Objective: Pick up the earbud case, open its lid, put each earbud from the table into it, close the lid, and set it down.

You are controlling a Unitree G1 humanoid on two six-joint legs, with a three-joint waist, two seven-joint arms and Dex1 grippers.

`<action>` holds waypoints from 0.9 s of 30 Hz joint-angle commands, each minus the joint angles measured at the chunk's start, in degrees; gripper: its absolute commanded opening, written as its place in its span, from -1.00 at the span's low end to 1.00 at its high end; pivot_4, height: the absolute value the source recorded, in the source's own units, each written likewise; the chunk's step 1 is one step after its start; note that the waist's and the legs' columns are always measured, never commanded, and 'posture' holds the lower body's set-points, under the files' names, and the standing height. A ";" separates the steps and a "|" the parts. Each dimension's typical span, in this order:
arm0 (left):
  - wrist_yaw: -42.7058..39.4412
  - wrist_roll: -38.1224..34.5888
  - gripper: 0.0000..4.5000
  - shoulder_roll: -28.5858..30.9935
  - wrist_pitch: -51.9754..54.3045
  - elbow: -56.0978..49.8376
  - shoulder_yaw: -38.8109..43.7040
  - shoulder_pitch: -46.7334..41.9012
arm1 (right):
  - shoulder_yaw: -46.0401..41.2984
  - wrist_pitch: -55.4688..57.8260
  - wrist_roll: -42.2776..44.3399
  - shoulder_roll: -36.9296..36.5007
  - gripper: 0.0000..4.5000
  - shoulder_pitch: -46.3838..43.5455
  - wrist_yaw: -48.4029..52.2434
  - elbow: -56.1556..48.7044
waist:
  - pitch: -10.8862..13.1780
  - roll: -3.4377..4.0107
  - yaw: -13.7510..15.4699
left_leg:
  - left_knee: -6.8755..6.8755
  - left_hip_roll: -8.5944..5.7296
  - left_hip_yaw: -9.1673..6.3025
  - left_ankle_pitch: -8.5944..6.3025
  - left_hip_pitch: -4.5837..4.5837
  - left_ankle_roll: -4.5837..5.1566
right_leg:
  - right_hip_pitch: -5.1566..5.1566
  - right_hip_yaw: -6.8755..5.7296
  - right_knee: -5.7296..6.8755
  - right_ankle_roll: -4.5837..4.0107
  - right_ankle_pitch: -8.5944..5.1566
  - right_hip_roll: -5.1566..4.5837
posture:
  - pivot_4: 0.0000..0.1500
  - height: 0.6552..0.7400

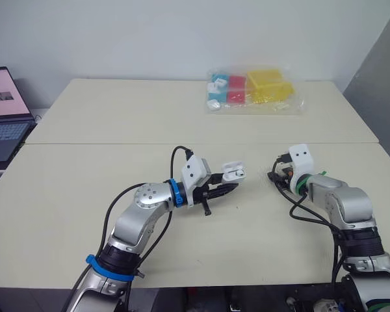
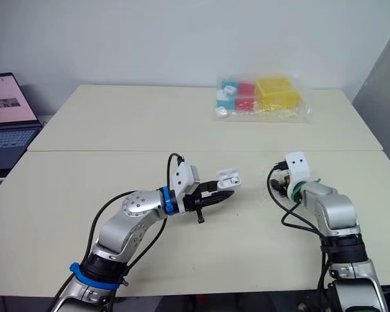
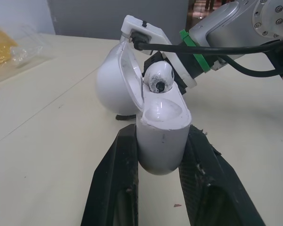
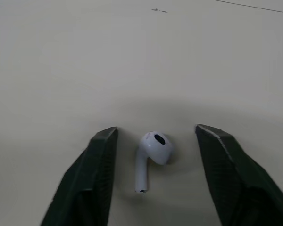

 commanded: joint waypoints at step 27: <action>-0.12 -0.86 -0.66 2.66 0.70 -5.96 0.10 2.42 | 5.16 -35.71 1.44 -33.49 -0.80 16.95 52.86 -8.76 | 0.04 -0.04 -0.19 | -0.02 -0.02 0.04 -0.01 0.05 0.00 | 0.02 -0.11 -0.12 0.01 0.00 -0.01 | 1.00 1.00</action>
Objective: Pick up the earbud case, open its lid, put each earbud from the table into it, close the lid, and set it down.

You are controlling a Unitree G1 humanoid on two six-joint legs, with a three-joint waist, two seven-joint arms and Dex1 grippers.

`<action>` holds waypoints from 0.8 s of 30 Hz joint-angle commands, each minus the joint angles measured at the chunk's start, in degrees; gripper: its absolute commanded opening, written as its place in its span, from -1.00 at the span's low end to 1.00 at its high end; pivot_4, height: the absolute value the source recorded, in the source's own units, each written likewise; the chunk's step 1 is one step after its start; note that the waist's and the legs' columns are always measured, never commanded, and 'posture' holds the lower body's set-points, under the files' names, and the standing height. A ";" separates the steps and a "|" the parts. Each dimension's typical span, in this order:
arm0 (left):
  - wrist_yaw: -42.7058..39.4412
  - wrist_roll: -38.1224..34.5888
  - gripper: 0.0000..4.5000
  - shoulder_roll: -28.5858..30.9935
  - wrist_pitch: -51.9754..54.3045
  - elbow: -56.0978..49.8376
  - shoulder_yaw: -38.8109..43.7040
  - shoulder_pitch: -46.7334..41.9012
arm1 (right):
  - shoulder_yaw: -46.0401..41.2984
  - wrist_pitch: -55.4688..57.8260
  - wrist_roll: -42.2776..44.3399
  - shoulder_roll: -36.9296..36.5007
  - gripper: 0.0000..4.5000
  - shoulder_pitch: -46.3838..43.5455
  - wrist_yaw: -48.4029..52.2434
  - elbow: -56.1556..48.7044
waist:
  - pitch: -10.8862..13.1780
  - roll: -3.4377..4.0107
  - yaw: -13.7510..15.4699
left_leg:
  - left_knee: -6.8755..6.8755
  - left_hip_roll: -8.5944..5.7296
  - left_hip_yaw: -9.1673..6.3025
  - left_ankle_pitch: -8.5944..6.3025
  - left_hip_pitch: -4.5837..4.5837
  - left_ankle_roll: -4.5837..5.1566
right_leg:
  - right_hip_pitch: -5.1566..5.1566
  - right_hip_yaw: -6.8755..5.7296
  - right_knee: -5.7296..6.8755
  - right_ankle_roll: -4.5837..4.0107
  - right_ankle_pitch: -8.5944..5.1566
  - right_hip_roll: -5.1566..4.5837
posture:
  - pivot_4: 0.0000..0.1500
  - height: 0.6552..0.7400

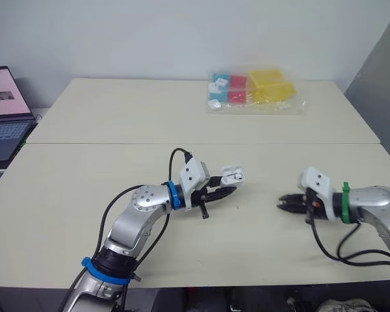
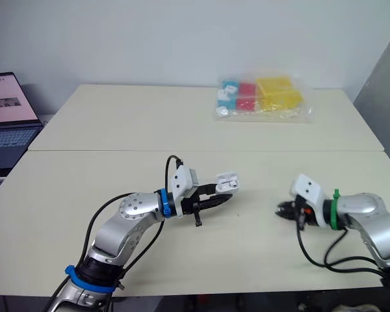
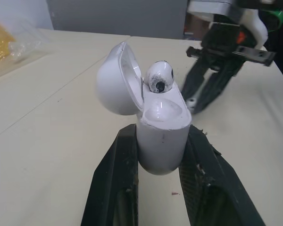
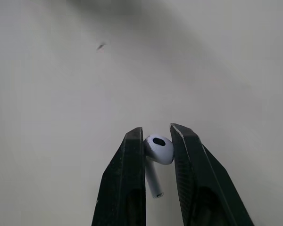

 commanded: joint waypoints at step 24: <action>1.79 -1.59 -0.66 1.60 3.90 -8.90 0.91 4.01 | 8.28 -17.59 -12.98 -3.17 -0.22 -8.13 15.80 16.23 | 0.00 0.00 0.18 | 0.04 -0.01 0.00 0.00 0.05 0.00 | 0.05 0.00 0.05 0.00 0.00 -0.03 | 1.00 1.00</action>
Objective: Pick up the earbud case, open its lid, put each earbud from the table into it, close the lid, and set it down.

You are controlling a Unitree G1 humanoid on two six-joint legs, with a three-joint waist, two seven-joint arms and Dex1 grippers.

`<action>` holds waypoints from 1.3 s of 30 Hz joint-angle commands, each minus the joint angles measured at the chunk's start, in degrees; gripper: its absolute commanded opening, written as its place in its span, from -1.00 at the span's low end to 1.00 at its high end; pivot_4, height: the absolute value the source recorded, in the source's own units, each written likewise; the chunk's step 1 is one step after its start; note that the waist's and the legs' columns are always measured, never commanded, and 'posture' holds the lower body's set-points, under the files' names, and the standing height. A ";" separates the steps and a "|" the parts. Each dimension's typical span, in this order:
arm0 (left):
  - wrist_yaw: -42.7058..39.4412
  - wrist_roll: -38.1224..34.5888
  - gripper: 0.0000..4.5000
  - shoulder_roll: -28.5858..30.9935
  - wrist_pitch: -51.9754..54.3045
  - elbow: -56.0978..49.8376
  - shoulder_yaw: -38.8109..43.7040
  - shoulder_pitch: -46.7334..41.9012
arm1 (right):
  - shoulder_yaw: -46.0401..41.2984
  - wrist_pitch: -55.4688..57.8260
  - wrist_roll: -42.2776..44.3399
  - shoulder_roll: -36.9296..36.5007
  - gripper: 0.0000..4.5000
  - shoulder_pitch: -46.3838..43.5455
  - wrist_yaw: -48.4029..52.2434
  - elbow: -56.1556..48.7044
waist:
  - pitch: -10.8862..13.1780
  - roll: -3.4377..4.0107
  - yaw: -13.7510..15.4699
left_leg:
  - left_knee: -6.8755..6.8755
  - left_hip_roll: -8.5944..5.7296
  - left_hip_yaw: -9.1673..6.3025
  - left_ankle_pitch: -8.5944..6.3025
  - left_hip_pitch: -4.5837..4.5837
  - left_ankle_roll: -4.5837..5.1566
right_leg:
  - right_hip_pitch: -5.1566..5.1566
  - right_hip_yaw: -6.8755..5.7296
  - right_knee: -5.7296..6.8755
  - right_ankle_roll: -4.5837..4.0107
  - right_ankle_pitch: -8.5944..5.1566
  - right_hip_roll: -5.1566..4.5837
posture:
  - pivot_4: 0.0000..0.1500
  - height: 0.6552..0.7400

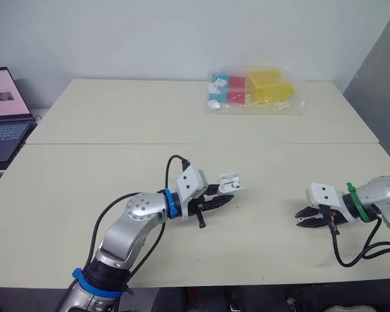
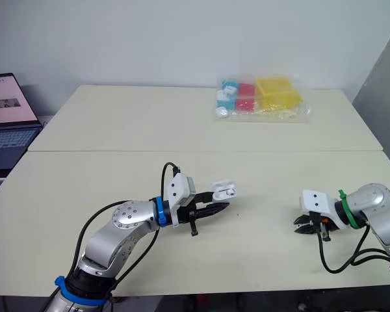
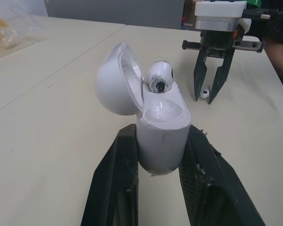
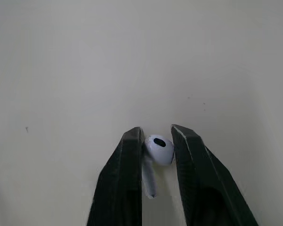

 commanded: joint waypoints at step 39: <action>2.10 0.27 -0.66 -4.26 -2.42 -0.80 -1.16 1.18 | 10.60 34.78 -5.73 -5.22 0.41 -8.32 -7.58 -17.59 | -0.01 0.00 0.01 | 0.04 -0.02 -0.03 0.00 0.00 -0.01 | -0.02 -0.02 0.08 -0.06 -0.03 -0.06 | 1.00 1.00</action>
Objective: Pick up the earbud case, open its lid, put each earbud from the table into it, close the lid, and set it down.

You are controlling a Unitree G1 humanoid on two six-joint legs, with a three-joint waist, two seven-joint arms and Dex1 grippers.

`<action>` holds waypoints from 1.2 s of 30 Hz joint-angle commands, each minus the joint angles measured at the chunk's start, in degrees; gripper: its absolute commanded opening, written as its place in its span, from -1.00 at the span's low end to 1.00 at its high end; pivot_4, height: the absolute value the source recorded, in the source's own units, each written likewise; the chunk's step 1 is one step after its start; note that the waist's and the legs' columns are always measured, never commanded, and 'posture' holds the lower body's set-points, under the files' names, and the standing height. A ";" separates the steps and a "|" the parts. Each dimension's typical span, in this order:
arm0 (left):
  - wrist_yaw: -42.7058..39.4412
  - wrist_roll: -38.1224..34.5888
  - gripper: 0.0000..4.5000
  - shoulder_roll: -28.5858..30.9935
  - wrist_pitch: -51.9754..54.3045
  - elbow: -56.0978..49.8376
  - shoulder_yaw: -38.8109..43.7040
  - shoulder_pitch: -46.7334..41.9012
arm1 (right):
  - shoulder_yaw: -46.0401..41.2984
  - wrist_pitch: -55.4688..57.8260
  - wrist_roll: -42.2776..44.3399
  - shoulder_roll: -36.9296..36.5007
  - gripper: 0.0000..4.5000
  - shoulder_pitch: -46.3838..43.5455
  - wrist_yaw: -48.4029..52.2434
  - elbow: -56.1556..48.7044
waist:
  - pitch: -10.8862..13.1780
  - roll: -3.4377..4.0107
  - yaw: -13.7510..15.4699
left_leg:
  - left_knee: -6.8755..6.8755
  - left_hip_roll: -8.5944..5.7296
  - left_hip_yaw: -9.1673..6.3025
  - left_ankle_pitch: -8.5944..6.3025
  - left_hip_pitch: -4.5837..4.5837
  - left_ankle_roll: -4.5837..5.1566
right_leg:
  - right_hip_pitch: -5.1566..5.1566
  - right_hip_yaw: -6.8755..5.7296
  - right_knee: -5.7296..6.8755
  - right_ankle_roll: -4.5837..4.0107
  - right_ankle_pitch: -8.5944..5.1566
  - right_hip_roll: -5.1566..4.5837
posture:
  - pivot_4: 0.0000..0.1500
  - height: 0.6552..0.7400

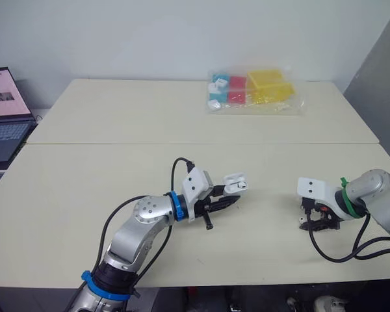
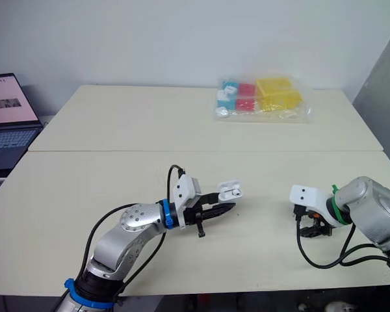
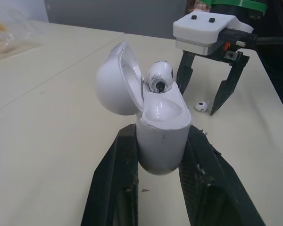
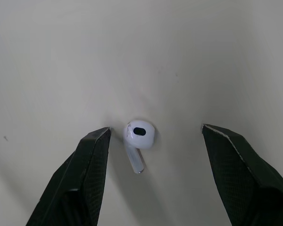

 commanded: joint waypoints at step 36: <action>1.08 -1.65 -0.66 -3.25 -2.19 2.92 1.42 -4.99 | -36.91 18.99 30.72 14.43 -0.81 -4.02 -7.85 -21.12 | 0.01 -0.03 0.01 | 0.03 0.06 -0.12 0.00 -0.02 0.00 | 0.05 0.01 0.05 0.01 0.01 0.08 | 1.00 1.00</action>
